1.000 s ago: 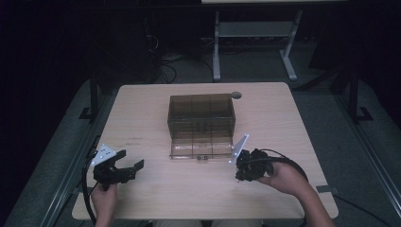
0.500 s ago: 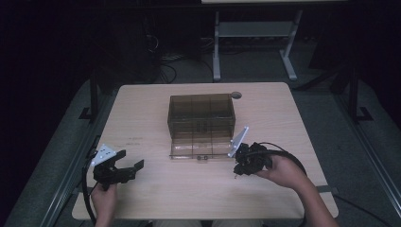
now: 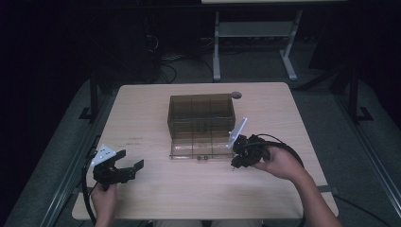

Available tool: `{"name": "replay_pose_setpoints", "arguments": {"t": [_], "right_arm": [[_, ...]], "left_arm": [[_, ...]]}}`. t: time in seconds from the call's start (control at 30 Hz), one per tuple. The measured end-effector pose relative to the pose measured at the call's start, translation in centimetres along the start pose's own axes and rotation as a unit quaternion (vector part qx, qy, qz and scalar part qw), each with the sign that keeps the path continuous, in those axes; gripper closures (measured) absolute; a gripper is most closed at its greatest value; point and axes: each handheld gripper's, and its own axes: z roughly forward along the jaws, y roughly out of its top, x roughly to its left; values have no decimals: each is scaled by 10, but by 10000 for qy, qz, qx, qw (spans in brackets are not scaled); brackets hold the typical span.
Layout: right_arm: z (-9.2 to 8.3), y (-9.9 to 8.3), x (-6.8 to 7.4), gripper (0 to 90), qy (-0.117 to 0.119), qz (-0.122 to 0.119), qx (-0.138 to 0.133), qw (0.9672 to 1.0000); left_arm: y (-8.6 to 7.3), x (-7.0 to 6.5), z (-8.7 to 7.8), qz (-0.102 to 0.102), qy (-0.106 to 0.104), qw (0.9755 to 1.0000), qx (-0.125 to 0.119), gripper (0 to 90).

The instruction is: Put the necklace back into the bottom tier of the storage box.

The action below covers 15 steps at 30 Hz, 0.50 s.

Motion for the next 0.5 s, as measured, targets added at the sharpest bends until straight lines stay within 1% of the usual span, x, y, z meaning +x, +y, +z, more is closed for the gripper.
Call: {"name": "replay_pose_setpoints", "arguments": {"t": [0.07,0.13,0.5], "right_arm": [[-1,2,-2,845,-20,3,9,10000],[-2,3,-3,845,-23,-1,-4,10000],[-5,11,-11,845,-36,16,-13,10000]], "left_arm": [[0,0,0,4,-3,10000,7,130],[0,1,0,51,0,10000,12,130],[0,0,0,13,-8,10000,14,129]]}}
